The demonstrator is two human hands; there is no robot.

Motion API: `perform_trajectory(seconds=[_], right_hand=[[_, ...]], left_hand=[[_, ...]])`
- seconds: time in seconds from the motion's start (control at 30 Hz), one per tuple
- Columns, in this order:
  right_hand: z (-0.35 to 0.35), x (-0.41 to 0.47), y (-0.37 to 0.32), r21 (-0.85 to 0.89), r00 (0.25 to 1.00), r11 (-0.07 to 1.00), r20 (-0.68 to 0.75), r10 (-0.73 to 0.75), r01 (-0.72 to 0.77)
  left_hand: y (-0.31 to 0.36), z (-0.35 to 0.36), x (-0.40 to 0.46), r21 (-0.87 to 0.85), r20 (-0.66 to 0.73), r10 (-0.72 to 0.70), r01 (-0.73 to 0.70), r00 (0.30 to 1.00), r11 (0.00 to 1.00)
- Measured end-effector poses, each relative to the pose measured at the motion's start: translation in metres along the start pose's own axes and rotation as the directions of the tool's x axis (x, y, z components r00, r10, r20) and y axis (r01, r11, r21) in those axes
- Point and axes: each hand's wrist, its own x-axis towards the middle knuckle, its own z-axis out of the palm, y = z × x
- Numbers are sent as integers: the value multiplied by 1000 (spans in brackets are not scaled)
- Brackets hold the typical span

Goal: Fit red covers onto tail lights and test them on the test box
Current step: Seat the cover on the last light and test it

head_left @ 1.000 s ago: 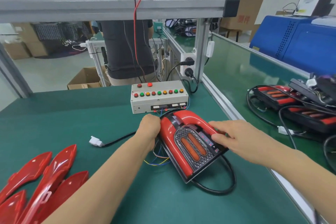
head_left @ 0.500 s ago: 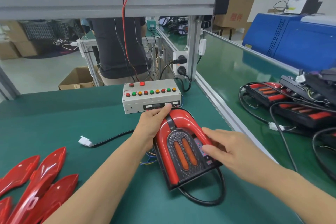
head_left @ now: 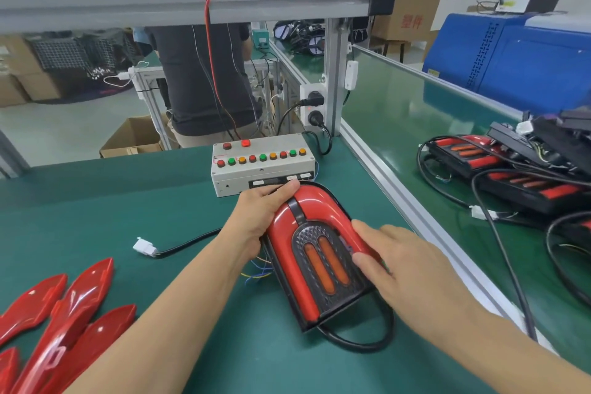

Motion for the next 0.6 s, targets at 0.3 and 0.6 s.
perform_trajectory(seconds=[0.3,0.6], right_hand=[[6,4,17,667,926,657,350,139,-351],[2,5,20,754,911,520,389,137,-401]], left_hand=[[9,0,1,28,108,-20,17,994,999],[12,2,-2,33,114,3,-7,993,999]])
